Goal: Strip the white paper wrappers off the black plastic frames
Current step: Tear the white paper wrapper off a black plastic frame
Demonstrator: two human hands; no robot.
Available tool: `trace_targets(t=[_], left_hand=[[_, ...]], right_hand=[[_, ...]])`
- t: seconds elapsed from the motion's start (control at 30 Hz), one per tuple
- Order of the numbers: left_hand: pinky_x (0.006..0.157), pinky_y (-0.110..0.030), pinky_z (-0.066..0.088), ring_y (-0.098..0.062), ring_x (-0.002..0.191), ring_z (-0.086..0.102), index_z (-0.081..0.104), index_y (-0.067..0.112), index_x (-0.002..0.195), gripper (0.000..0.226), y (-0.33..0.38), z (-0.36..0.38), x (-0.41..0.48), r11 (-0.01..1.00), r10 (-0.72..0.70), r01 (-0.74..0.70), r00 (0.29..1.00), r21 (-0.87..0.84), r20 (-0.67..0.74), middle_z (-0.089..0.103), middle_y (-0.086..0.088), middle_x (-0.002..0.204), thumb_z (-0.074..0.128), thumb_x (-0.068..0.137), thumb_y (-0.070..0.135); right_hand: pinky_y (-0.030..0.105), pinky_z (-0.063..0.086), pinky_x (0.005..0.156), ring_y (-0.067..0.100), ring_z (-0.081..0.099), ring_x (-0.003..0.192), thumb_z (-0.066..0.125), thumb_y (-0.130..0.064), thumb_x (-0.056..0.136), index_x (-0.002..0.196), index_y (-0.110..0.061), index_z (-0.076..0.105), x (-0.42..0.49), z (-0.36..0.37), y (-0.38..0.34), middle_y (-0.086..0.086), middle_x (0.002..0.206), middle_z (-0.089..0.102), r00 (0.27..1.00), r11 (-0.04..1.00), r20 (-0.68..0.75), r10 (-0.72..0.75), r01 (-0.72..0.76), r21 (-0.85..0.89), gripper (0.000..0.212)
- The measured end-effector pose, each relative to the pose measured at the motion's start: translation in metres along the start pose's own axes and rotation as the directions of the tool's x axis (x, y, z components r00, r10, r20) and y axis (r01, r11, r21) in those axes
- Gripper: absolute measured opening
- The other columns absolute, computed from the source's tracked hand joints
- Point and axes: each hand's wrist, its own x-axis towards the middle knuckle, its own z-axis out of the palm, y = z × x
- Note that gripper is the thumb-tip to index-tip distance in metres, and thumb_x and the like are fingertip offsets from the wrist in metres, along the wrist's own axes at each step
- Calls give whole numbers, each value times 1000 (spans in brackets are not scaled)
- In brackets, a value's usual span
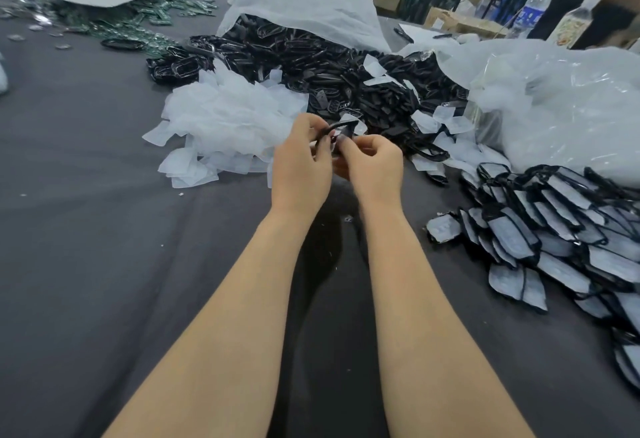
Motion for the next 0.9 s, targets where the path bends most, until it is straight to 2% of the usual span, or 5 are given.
trace_targets(t=[0.1,0.2,0.4,0.53,0.9], left_hand=[[72,-5,45,0,83,61,50,23,96,15,0,1,0,998,65,-67,994,22,84,60,15,90,55,94,10],[70,-1,43,15,76,57,52,21,96,16,0,2,0,997,77,-79,990,6,121,56,22,84,62,91,12],[74,-12,49,-6,80,62,57,17,92,3,0,0,5,999,11,-13,999,37,45,63,7,85,56,95,15],[80,-40,57,-23,84,69,59,10,95,9,0,-2,7,982,-162,162,987,-99,7,69,-7,88,51,97,13],[62,-17,57,-2,61,67,56,11,95,7,3,-6,7,892,-296,308,951,-331,87,65,0,80,50,97,9]], right_hand=[[24,56,57,11,66,57,60,-14,94,74,-5,63,2,-4,-2,3,63,66,994,975,64,91,-102,195,22],[20,52,52,8,59,54,57,-19,95,68,-9,61,3,-7,-1,-1,58,62,997,986,48,66,-72,149,29],[13,38,47,-1,47,44,58,-30,95,65,-16,61,1,-5,-2,-13,46,57,997,993,58,46,-52,109,33],[33,50,70,13,56,69,65,-28,89,78,-18,58,3,-6,2,-2,75,61,998,999,-57,-2,4,35,17],[15,49,58,2,59,59,60,-9,92,87,-17,59,3,-5,-2,-1,77,62,994,963,95,52,-75,258,9]])
